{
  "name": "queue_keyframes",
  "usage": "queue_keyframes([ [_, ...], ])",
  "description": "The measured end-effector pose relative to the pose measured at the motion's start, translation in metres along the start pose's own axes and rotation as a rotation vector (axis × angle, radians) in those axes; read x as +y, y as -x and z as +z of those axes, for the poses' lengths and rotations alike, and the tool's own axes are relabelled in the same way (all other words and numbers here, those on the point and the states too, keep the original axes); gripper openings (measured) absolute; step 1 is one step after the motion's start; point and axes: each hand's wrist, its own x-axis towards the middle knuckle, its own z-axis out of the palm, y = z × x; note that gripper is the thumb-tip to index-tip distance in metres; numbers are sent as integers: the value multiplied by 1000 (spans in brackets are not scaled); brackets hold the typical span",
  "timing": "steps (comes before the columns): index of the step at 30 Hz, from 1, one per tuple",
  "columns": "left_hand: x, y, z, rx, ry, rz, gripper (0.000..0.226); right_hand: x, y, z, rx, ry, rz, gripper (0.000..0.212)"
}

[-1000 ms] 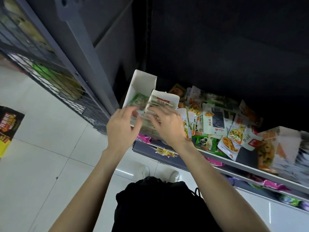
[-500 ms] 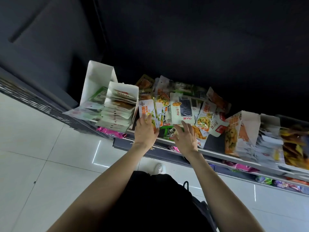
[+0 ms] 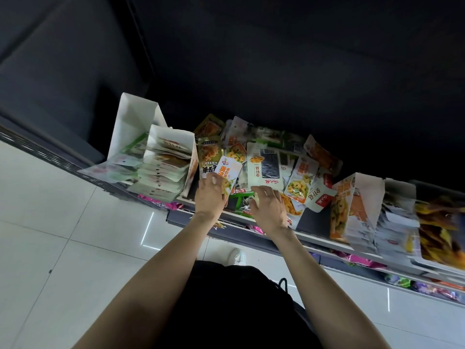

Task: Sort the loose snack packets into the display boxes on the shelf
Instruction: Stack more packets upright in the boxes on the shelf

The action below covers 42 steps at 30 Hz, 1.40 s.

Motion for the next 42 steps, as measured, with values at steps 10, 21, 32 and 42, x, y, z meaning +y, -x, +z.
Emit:
queue_keyframes([
  [10, 6, 8, -47, -160, 141, 111, 44, -19, 0, -33, 168, -350, -6, 72],
  [21, 10, 35, -119, -336, 279, 560, 41, -4, 93, -54, 289, -698, 153, 21],
  [32, 136, 56, -53, -253, 680, 436, 21, 77, 185, -86, 1063, -670, 608, 15],
  [42, 263, 41, 57, -236, 535, 223, 45, 178, 89, -122, 724, 175, 31, 23],
])
